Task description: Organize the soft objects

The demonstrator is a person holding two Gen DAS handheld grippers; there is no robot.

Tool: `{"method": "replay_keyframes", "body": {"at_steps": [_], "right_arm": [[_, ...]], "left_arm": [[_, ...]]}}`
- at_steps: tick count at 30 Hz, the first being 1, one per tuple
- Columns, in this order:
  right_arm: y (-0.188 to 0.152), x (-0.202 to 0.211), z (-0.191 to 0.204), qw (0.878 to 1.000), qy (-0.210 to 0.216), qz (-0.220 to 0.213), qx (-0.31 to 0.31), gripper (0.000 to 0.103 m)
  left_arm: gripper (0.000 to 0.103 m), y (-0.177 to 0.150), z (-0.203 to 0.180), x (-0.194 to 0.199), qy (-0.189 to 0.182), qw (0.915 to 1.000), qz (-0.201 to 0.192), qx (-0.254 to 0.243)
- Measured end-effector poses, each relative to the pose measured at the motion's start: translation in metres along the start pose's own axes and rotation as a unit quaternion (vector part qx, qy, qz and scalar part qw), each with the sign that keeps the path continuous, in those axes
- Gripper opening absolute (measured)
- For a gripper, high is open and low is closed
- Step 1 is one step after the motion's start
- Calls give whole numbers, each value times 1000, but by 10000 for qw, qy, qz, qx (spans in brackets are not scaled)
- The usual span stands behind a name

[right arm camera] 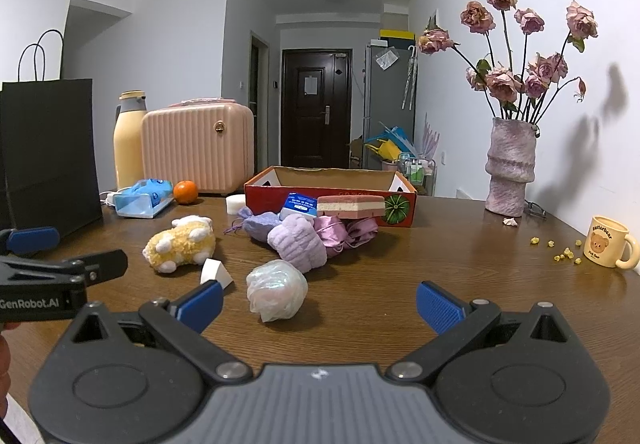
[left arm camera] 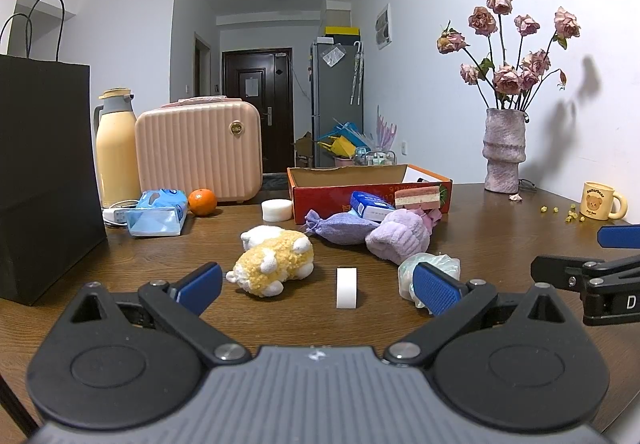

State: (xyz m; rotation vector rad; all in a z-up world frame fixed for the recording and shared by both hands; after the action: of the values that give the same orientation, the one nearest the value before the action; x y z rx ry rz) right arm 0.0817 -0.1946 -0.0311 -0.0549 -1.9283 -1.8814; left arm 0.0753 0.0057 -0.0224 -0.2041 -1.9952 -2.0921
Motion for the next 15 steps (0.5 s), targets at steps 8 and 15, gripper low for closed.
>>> {"method": "replay_keyframes", "body": {"at_steps": [8,15], "right_arm": [[0,-1,1,10000,-1,6,-1,103],[-1,-1,1,10000,-5,8,3,103]], "left_arm": [[103,0,1,-1,1,10000,-5,1],[103,0,1,0,-3,10000,-7,0]]}}
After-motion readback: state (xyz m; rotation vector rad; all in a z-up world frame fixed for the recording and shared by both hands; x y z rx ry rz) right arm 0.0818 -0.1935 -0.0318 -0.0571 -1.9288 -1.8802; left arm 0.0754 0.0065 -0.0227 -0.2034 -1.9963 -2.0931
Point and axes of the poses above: each gripper's, at about its wrist camera, not at the fingertips, and x roughly against the way its jaws point, z to its left, y to its top, the point moved 8 cm from there along -x, roughly the way its jaws point, and after that the axes turned 5 degrees about y, right-handed, at the moved point
